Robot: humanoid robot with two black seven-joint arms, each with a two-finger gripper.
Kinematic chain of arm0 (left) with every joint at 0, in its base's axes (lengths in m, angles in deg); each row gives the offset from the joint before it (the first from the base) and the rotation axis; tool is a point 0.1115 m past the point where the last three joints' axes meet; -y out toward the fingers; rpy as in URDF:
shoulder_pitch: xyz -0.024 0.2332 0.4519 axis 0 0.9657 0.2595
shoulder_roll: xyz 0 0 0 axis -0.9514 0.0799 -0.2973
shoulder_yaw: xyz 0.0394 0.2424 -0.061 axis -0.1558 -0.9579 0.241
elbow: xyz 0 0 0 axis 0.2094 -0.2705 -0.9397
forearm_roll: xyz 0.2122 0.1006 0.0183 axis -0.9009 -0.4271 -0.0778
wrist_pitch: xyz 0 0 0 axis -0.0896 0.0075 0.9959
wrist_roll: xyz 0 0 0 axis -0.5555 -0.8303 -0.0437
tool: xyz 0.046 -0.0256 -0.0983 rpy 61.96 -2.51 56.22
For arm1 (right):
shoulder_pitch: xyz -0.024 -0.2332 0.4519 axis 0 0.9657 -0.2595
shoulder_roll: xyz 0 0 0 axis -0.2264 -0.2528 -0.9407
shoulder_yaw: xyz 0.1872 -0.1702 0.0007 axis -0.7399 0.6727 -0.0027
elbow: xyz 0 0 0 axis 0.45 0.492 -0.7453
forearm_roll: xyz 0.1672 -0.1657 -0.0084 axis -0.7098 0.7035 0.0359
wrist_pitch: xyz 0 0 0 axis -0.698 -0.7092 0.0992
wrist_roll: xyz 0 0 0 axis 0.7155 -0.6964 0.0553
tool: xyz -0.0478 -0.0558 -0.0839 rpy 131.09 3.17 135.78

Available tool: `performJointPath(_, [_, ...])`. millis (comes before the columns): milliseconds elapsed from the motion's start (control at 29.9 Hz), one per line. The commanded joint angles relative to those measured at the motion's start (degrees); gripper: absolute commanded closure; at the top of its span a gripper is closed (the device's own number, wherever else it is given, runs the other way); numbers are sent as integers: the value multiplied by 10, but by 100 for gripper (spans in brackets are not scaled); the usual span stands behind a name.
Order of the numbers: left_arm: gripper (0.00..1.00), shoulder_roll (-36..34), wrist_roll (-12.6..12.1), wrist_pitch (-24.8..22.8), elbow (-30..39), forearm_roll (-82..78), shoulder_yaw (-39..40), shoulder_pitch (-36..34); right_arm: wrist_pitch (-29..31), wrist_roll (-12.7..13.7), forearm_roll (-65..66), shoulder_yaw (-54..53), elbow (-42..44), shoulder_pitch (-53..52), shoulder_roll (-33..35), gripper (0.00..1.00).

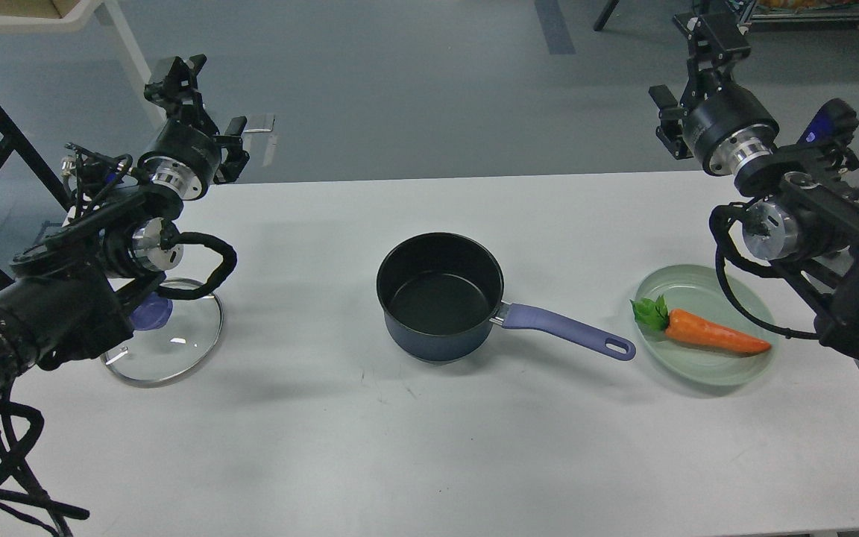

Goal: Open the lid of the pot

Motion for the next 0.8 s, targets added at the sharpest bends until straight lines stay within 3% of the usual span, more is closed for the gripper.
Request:
performJointPath(0, [1,2,-1,-3,0,23,10,5,6,0,-57,-61,3,21,-17,1])
performJointPath(201, [1,-4,-42,-42,0,25,22,31,32,5,-197,-126,28,56,-32,1])
performJointPath(569, [1,-22,-38,-44,-1,26,55,40,119,5,-218,-126,65,84,-51,1])
performJointPath(769, [1,-22,-36,-36,-1,26,57,41,128,6,-218,-121,66,92,-51,0])
